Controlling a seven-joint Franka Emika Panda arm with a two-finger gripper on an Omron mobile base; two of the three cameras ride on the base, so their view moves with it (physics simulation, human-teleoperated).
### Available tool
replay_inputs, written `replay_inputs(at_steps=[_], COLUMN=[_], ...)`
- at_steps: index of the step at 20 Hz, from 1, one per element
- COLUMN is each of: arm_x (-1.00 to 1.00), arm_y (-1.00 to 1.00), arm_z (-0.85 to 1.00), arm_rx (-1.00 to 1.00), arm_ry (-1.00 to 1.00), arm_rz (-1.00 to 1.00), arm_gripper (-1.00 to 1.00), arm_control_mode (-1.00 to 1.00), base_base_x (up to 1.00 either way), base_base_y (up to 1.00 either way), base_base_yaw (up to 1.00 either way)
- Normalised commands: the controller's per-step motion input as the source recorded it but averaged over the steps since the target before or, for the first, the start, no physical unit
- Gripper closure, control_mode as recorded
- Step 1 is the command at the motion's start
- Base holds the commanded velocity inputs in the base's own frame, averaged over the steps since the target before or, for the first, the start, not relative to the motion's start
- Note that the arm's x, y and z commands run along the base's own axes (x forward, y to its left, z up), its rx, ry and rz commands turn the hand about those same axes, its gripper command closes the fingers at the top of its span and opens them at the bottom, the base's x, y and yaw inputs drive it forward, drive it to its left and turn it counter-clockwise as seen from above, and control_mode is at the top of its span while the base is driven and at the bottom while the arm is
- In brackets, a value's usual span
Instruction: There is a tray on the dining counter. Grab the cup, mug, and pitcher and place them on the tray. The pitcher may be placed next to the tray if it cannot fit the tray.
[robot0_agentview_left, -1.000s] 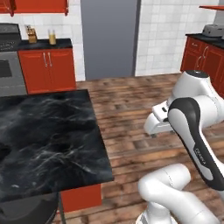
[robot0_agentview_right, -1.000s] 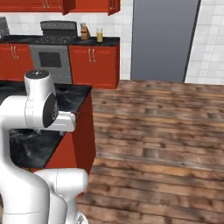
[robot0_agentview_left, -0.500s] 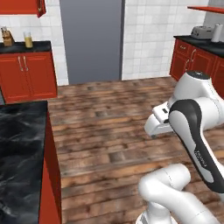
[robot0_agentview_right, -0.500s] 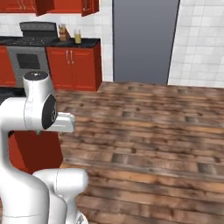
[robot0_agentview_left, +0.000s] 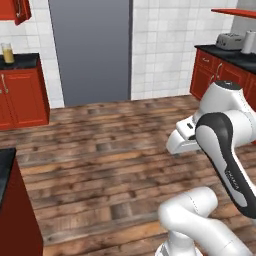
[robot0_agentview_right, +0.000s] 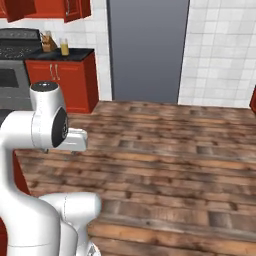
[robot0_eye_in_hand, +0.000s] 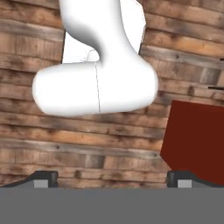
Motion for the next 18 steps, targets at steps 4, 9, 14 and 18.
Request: replay_inputs(at_steps=[4, 9, 14, 18], arm_x=[0.0, 0.0, 0.0, 0.0], arm_y=[0.0, 0.0, 0.0, 0.0], arm_z=[0.0, 0.0, 0.0, 0.0], arm_rx=[0.0, 0.0, 0.0, 0.0], arm_ry=[0.0, 0.0, 0.0, 0.0], arm_rz=[0.0, 0.0, 0.0, 0.0], arm_gripper=[-1.0, -1.0, -1.0, -1.0], arm_control_mode=[1.0, 1.0, 1.0, 1.0], base_base_x=[1.0, 1.0, 1.0, 1.0], base_base_y=[0.12, 0.49, 0.68, 0.77], base_base_yaw=[-0.14, -0.19, -0.21, -0.2])
